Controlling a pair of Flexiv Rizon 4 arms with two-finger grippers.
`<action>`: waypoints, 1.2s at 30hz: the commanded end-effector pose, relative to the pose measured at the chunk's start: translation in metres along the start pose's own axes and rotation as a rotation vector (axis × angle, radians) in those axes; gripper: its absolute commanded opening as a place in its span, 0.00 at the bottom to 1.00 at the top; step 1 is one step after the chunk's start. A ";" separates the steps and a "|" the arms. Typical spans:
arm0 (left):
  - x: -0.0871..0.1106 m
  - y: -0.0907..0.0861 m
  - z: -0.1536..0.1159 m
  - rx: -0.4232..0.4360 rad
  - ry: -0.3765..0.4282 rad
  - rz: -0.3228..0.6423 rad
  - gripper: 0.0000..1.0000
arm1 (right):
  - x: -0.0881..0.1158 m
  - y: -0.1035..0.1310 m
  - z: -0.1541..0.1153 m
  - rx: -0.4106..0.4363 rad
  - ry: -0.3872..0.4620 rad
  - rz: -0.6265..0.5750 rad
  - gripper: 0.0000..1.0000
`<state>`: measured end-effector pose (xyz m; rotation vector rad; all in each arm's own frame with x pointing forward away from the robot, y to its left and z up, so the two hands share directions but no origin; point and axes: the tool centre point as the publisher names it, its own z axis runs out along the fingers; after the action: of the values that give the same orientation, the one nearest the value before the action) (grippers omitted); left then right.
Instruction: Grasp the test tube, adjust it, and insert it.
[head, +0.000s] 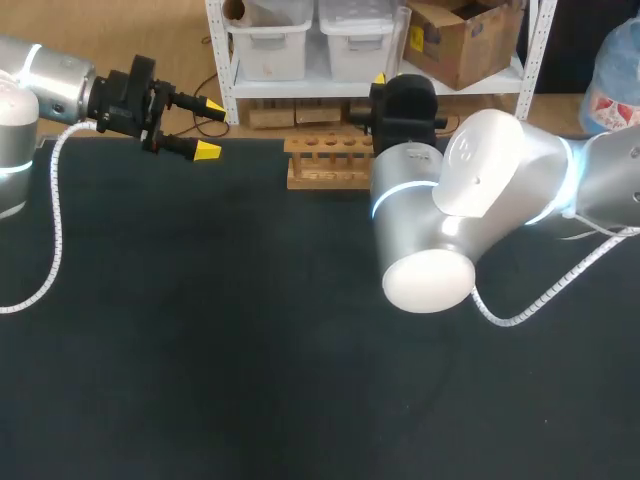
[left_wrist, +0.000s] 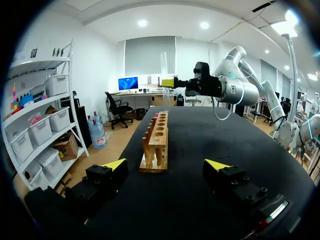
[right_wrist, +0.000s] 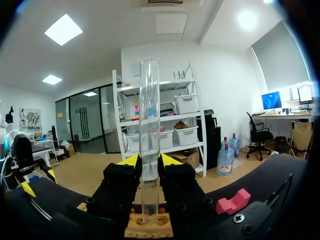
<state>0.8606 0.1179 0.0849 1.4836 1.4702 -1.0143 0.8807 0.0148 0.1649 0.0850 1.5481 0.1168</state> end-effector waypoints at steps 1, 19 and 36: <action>0.000 0.001 0.000 0.001 0.001 0.000 1.00 | 0.008 -0.003 0.008 -0.024 -0.022 -0.002 0.00; 0.000 0.001 0.000 0.001 0.001 0.000 1.00 | 0.018 -0.016 0.010 -0.017 -0.007 -0.051 0.00; 0.000 0.001 0.000 0.001 0.001 0.000 1.00 | 0.033 -0.021 0.016 -0.020 0.007 -0.041 0.00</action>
<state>0.8606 0.1179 0.0849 1.4836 1.4702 -1.0143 0.8946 0.0016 0.1337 0.0617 1.5621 0.0744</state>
